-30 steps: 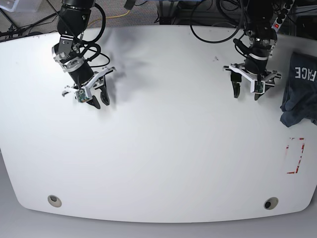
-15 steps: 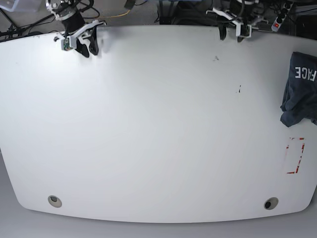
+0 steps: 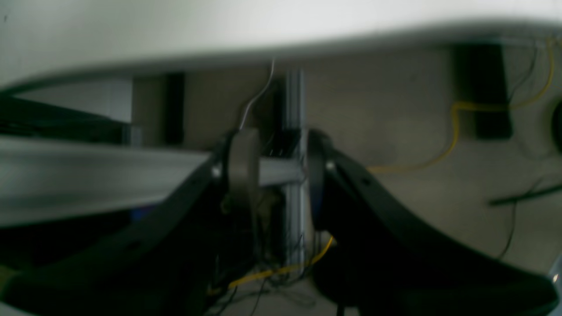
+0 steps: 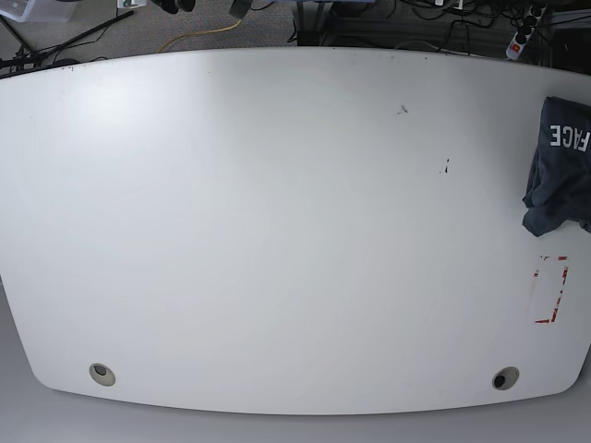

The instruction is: Fold the T-shirt properly

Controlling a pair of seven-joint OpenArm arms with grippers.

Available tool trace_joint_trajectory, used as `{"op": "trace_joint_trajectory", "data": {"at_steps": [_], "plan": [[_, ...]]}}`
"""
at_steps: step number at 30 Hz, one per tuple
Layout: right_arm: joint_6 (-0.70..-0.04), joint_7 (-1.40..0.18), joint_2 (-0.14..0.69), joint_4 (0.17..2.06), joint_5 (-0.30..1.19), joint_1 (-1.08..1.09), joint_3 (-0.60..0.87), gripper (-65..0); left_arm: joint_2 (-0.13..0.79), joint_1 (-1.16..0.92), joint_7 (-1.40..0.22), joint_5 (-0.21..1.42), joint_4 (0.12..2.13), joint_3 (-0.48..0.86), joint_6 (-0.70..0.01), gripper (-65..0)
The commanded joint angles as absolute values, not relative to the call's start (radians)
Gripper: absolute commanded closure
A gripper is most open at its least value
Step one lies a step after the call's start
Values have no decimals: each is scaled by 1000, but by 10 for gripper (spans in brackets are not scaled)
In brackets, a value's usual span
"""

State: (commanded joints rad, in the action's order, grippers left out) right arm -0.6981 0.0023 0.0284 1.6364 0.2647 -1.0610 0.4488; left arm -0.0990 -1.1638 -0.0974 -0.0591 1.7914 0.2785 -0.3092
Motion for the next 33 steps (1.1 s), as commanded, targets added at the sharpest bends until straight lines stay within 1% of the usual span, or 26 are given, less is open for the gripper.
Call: {"op": "trace_joint_trajectory", "data": {"at_steps": [5, 7, 9, 12, 16, 17, 18, 20, 22, 25, 28, 33], "plan": [[-698, 4, 31, 1500, 202, -1010, 403, -166, -76, -1044, -93, -59, 1572, 283, -309, -293], [-698, 4, 31, 1405, 160, -966, 392, -166, -51, -978, -93, -61, 1446, 285, -308, -292], [-698, 4, 30, 1342, 120, -921, 392, -166, -44, -934, -93, -61, 1369, 283, -308, -292], [-698, 8, 31, 1181, 31, -812, 394, -166, -19, -839, -93, -67, 1213, 285, -306, -292], [-696, 94, 33, 1013, -28, -711, 394, -166, 22, -711, -91, -67, 1004, 280, -306, -292], [-688, 108, 33, 977, -44, -693, 394, -166, 28, -679, -91, -67, 951, 280, -306, -292], [-665, 114, 35, 935, -73, -664, 394, -166, 42, -638, -91, -67, 881, 280, -305, -292], [-607, 116, 44, 851, -139, -602, 394, -166, 70, -553, -82, -67, 739, 280, -272, -292], [-578, 120, 47, 782, -173, -555, 394, -166, 82, -493, -35, -70, 636, 274, -242, -292], [-564, 120, 50, 716, -183, -510, 394, -166, 93, -429, 15, -70, 518, 214, -216, -292], [-541, 117, 76, 651, -185, -463, 392, -166, 111, -369, 28, -67, 409, 156, -194, -292], [-509, 116, 102, 533, -186, -371, 392, -166, 108, -252, 51, -68, 257, 131, -147, -292]]}}
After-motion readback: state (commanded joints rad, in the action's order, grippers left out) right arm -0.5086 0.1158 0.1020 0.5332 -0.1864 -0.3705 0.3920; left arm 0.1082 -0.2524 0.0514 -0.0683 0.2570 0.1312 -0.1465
